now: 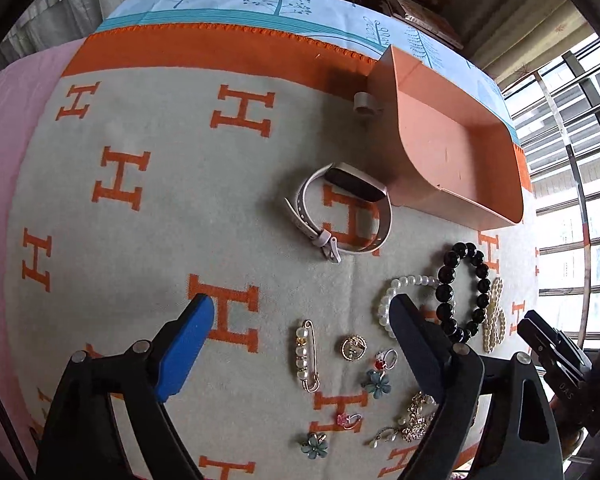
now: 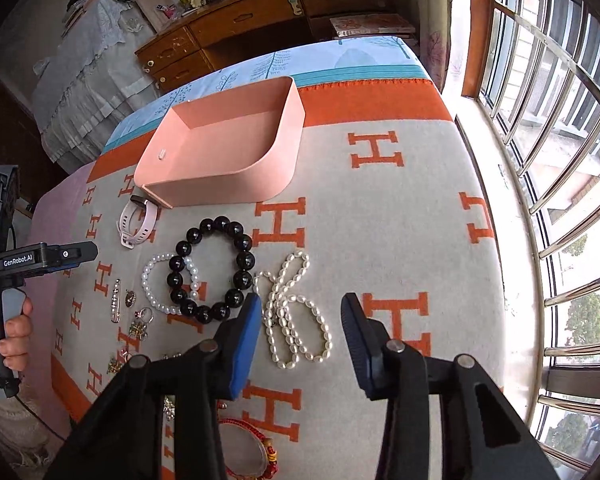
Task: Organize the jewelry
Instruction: 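Grasp the white smartwatch with the left tool while the right tool grasps the pearl necklace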
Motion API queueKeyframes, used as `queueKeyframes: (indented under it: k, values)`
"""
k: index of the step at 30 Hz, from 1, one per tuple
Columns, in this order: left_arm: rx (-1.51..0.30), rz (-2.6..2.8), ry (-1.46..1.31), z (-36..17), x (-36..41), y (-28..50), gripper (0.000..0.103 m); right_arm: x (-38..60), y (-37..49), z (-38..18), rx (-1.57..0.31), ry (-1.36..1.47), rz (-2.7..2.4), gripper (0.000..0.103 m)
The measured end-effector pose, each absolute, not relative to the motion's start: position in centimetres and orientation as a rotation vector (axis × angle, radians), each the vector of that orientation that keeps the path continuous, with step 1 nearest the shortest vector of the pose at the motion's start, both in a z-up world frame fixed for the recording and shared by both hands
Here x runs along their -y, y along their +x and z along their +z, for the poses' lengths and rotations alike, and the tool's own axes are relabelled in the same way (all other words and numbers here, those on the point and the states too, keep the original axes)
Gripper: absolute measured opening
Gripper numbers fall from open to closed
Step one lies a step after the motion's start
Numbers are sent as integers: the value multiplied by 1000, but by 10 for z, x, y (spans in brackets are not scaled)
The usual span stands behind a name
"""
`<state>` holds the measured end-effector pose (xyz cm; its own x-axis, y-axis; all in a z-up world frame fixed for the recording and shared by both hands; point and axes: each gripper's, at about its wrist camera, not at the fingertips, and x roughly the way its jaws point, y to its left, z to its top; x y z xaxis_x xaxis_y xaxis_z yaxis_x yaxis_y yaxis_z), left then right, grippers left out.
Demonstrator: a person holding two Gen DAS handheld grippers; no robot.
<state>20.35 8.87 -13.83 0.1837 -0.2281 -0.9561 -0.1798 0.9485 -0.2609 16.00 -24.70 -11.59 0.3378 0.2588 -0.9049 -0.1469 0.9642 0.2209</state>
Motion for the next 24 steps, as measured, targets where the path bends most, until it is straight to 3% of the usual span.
queueKeyframes:
  k: [2,13,17,21,24]
  values:
    - [-1414,-30,-389,-149,-88,205,75,240,160,-124,-1218,71,274,38]
    - [-1397,5,-592,-166,-87,215,73,207,151,-133,-1195,-121,306,38]
    - [-1382,42,-625,-165,-86,219,61,199,144,-137,-1214,-156,344,38]
    - [-1379,90,-595,-164,-82,226,55,198,138,-139,-1194,-186,342,38]
    - [-1374,141,-539,-162,-76,232,35,199,138,-139,-1185,-186,347,38]
